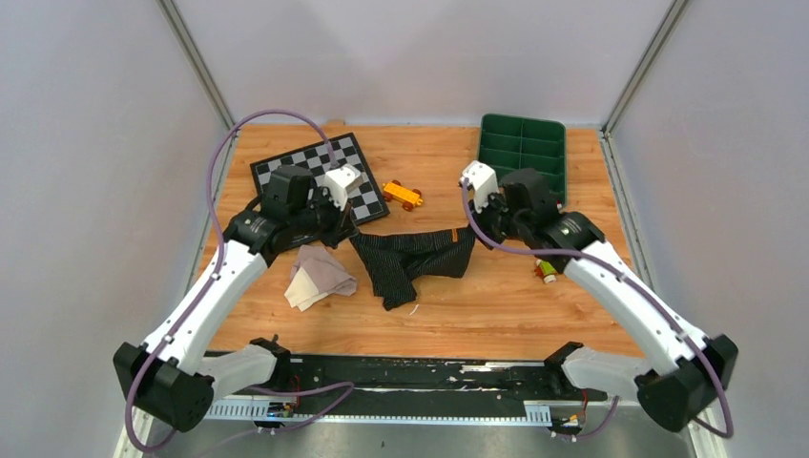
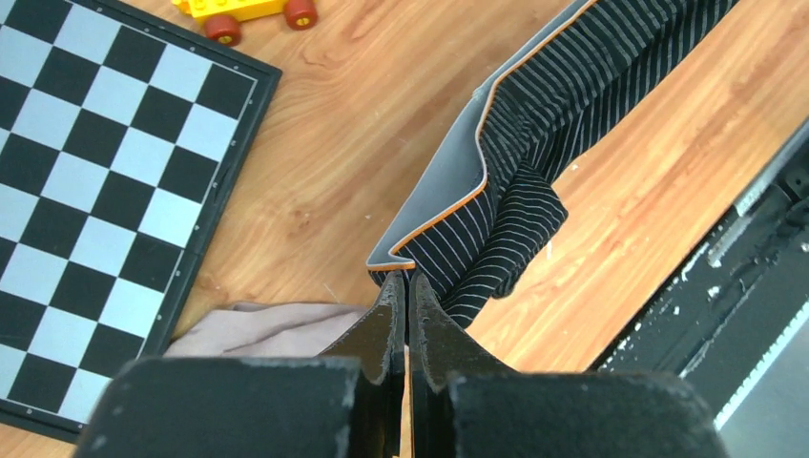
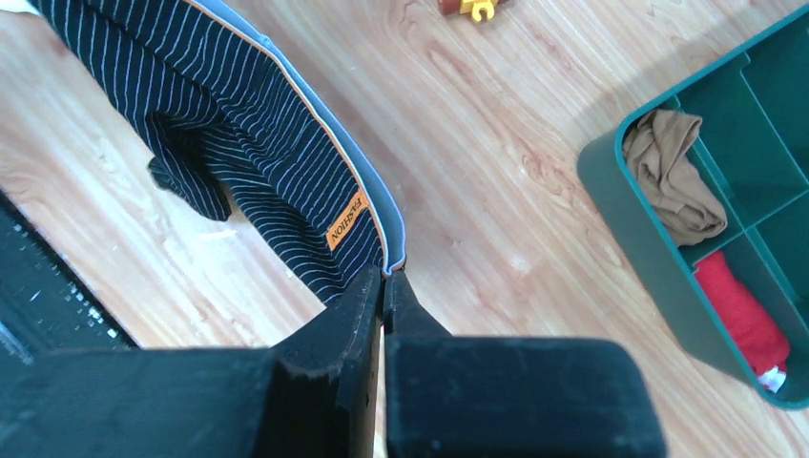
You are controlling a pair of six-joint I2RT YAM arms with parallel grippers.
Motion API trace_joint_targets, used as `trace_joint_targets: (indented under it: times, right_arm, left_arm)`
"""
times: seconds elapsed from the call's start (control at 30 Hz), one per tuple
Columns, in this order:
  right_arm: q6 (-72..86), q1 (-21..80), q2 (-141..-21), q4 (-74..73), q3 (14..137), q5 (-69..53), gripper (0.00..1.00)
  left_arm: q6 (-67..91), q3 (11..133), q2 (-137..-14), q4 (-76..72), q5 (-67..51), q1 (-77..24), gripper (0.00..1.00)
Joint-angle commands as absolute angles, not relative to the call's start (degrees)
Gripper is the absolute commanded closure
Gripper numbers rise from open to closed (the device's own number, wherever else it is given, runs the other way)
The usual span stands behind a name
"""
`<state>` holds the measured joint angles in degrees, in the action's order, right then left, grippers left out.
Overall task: Roll the underwear
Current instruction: Flatten out the underwear at the center of the board.
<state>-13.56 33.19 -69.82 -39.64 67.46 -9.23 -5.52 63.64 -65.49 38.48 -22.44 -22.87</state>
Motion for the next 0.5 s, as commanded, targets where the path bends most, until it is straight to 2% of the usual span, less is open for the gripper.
trace_joint_targets:
  times: [0.0,0.23,0.47]
  right_arm:
    - [-10.25,33.32,-59.93,-41.15,62.25,-11.29,1.00]
    - [-13.06,31.95,-47.51,-49.40,62.89,-14.90,1.00]
    - [-14.85,24.88,-41.84,-60.15,69.02,-27.70,1.00]
  left_arm:
    - [-9.06,60.55,-59.95,39.59,-26.25,-23.57,1.00]
    - [-16.30,60.56,-51.00,45.88,-36.05,-24.95,1.00]
    - [-16.12,66.19,-49.62,56.28,-42.34,-24.96,1.00]
